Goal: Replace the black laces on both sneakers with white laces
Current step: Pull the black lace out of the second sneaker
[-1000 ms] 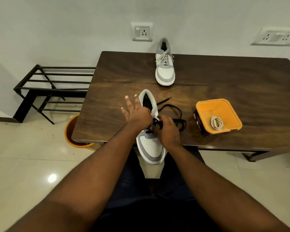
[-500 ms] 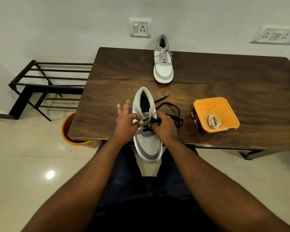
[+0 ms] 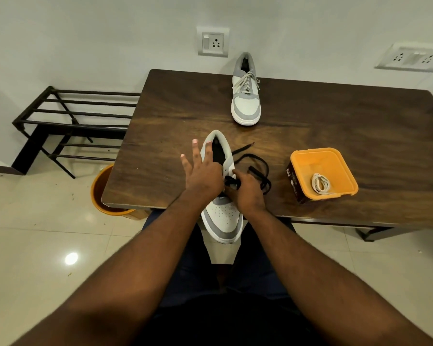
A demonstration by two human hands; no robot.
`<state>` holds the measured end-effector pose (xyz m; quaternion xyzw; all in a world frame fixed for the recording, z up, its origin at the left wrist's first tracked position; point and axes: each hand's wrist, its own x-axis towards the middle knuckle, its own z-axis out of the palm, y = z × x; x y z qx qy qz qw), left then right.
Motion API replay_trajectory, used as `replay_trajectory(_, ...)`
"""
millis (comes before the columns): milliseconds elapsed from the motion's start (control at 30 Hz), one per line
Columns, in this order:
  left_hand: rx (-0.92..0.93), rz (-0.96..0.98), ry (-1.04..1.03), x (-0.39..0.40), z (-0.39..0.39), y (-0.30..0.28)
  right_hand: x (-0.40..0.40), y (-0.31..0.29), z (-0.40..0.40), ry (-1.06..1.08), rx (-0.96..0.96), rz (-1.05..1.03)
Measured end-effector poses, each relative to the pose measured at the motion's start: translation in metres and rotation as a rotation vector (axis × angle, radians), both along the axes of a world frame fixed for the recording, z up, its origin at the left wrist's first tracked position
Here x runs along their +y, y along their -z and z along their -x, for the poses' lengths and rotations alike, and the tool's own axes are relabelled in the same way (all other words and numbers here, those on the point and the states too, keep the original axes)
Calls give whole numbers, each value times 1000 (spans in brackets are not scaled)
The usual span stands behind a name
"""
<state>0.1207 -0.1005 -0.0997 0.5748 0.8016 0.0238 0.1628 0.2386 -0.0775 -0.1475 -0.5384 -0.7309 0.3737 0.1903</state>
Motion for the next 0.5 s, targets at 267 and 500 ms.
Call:
replay_trajectory(267,-1181,-397,-401,-49,25,10,1,2,-1,-68,-137,-59)
replay_trajectory(500,-469,-441,-395,-45,31,12,-2,3,1,-62,-125,-65)
